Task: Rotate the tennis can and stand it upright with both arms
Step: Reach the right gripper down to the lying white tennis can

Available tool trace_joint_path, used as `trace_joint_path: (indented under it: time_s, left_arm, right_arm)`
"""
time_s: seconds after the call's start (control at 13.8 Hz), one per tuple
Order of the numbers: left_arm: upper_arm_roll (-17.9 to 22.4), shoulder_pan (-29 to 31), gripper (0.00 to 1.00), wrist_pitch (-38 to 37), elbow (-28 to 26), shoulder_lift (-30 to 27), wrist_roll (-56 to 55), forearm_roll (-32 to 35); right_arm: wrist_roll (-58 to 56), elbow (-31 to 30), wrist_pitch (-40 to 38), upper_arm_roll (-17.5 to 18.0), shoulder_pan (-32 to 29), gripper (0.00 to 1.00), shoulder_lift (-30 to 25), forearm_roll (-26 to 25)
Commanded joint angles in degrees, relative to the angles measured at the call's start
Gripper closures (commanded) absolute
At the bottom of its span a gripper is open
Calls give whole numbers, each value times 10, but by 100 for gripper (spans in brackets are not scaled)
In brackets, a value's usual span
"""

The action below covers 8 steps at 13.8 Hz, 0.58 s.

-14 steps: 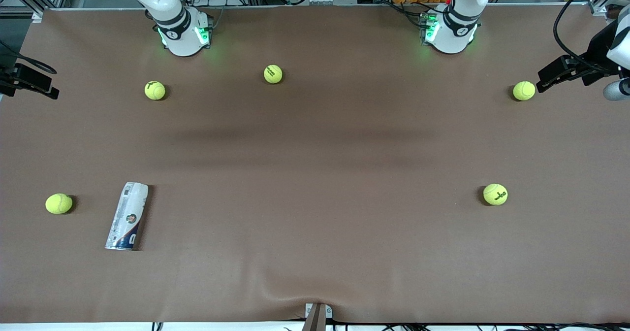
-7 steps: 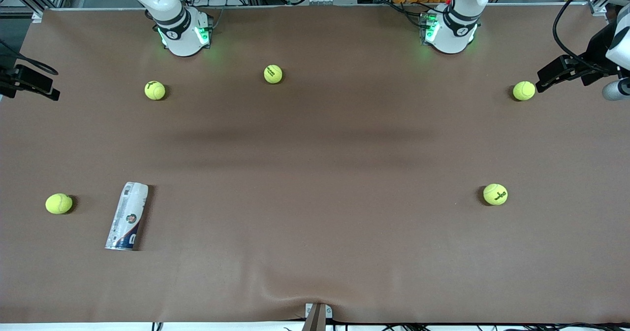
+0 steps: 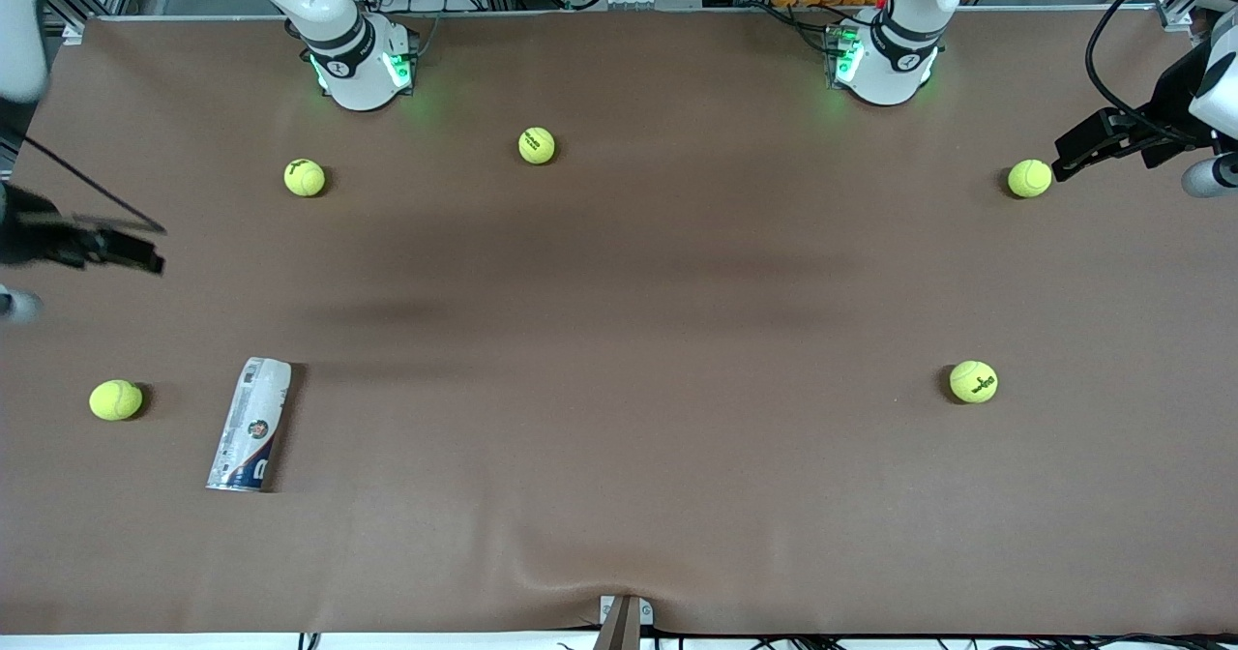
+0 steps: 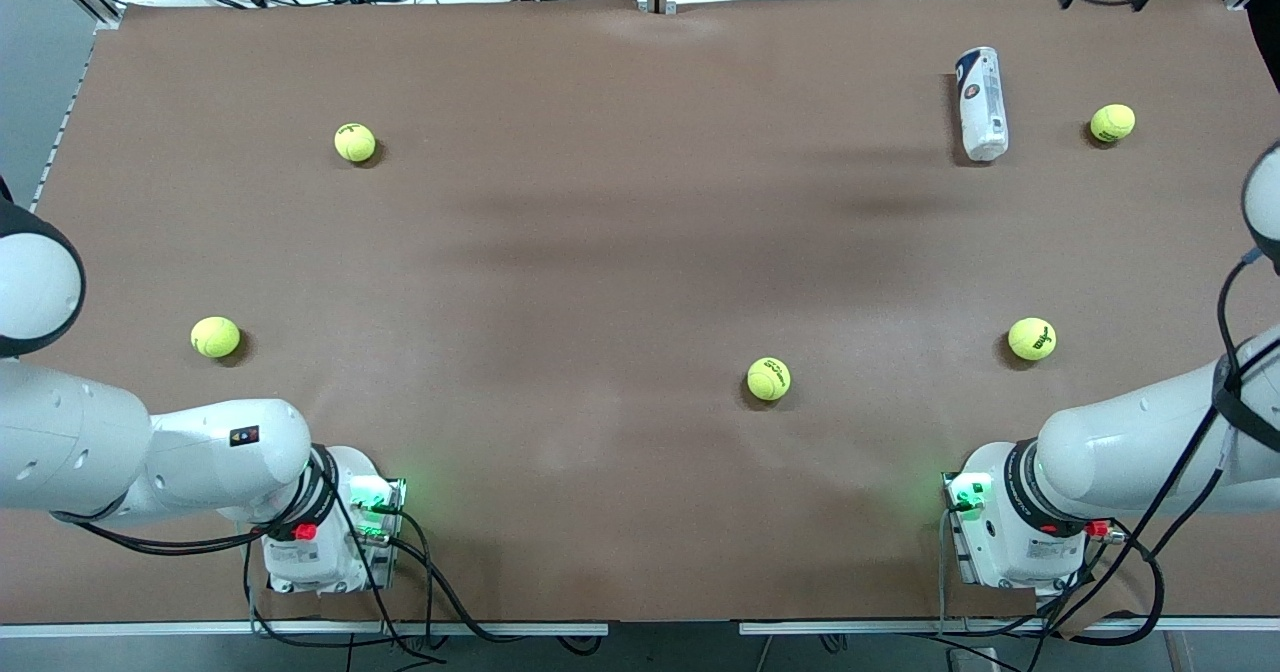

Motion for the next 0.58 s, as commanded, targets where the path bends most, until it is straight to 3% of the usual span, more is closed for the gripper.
trace_joint_path:
  time_s: [0.0, 0.51]
  left_arm:
    - [-6, 5, 0, -7, -3, -5, 3, 1]
    - [-6, 5, 0, -6, -2, -5, 3, 1]
  right_arm:
    - [0, 13, 54, 9, -11, 0, 78, -9]
    - [-45, 14, 211, 9, -14, 0, 212, -9]
